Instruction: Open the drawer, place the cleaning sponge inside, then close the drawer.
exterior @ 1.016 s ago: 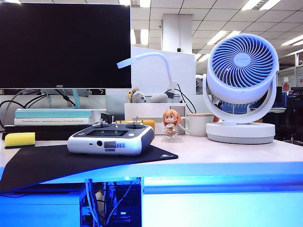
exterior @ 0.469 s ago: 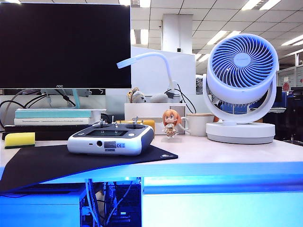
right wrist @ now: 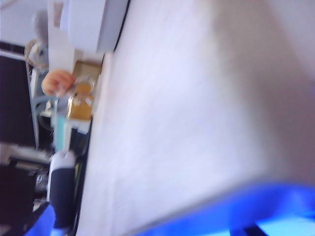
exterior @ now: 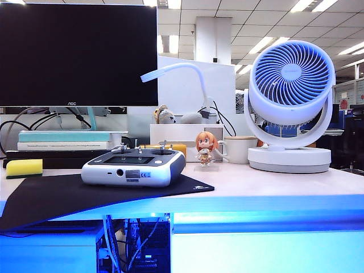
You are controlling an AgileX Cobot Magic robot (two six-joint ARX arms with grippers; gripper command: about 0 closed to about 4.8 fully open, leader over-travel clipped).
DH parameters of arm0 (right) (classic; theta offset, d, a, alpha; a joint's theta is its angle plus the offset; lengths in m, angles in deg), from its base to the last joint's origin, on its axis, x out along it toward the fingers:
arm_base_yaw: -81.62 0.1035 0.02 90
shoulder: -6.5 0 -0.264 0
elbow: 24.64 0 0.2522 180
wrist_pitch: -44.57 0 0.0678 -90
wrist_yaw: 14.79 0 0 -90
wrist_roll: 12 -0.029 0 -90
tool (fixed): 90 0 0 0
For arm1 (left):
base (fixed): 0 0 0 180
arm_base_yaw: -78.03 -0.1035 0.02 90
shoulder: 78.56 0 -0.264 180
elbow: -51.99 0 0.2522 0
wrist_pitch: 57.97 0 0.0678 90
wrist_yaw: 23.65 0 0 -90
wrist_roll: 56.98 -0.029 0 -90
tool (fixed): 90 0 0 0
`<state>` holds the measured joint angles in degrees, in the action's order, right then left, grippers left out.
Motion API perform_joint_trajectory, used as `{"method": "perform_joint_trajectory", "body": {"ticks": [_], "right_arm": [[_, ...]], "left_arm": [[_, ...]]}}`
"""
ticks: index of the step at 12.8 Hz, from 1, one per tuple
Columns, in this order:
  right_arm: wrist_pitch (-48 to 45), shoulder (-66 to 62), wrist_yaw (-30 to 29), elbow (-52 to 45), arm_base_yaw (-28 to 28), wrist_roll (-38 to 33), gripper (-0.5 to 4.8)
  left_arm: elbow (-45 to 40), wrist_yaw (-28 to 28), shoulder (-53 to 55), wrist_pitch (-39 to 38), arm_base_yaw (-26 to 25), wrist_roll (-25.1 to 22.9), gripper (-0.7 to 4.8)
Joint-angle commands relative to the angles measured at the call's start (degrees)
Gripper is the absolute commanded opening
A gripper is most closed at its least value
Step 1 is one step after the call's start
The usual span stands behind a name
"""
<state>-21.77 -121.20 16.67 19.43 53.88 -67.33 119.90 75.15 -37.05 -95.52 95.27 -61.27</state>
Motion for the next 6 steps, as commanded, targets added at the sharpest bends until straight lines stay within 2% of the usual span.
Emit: {"method": "perform_joint_trajectory", "body": {"ticks": [1, 6], "right_arm": [[-1.0, 0.3, -1.6, 0.3, 0.4, 1.4, 4.79], [-1.0, 0.3, -5.0, 2.7, 0.4, 1.4, 4.79]], "left_arm": [[0.2, 0.5, -0.1, 0.7, 0.0, -0.2, -0.05], [0.2, 0.4, -0.1, 0.7, 0.0, -0.2, -0.05]]}}
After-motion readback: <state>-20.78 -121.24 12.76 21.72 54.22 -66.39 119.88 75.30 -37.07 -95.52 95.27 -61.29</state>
